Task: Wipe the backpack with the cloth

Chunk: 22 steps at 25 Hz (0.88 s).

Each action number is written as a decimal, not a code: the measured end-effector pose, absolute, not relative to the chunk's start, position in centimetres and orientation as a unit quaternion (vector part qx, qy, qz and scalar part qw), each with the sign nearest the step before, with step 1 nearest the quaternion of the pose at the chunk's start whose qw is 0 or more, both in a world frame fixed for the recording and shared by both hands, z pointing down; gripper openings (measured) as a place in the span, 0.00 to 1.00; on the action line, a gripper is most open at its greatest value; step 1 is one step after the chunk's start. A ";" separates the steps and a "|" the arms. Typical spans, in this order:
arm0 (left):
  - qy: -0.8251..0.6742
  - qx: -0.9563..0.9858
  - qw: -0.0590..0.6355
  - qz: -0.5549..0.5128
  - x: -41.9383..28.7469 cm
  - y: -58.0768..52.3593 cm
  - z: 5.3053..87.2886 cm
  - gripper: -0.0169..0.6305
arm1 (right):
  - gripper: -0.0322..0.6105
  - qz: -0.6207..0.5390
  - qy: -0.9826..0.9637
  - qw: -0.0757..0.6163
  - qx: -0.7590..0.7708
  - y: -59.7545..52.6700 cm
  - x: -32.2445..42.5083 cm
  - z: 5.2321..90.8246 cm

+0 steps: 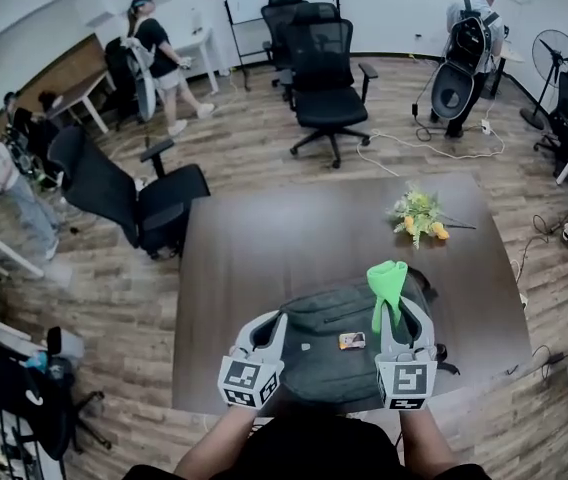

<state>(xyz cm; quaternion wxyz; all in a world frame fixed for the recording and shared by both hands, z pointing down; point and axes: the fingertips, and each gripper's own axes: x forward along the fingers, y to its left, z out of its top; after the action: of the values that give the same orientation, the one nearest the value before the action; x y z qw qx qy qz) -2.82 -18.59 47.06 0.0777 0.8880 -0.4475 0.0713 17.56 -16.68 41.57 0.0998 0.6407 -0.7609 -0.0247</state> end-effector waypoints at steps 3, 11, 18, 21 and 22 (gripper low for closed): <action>-0.445 0.889 0.070 0.078 -3.1 -18.7 47.2 0.05 | 0.17 -0.032 -0.762 0.054 0.644 -16.5 16.7 40.9; -0.439 0.894 0.049 0.072 -4.0 -18.6 46.2 0.05 | 0.16 -0.051 -0.764 0.061 0.640 -16.3 14.2 41.1; -0.434 0.897 0.048 0.069 -4.1 -18.3 45.9 0.05 | 0.16 -0.064 -0.761 0.060 0.642 -16.6 14.5 40.7; -0.432 0.898 0.051 0.069 -4.2 -17.9 46.0 0.05 | 0.16 -0.062 -0.758 0.064 0.646 -16.4 14.3 40.8; -0.432 0.898 0.051 0.068 -4.2 -17.9 46.0 0.05 | 0.16 -0.062 -0.758 0.064 0.646 -16.4 14.3 40.8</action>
<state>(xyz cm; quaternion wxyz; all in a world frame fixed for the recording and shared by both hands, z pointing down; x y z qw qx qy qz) -4.19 -17.86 46.04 0.0508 0.8980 -0.4317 0.0680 14.29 -16.38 40.82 0.0637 0.6462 -0.7580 -0.0618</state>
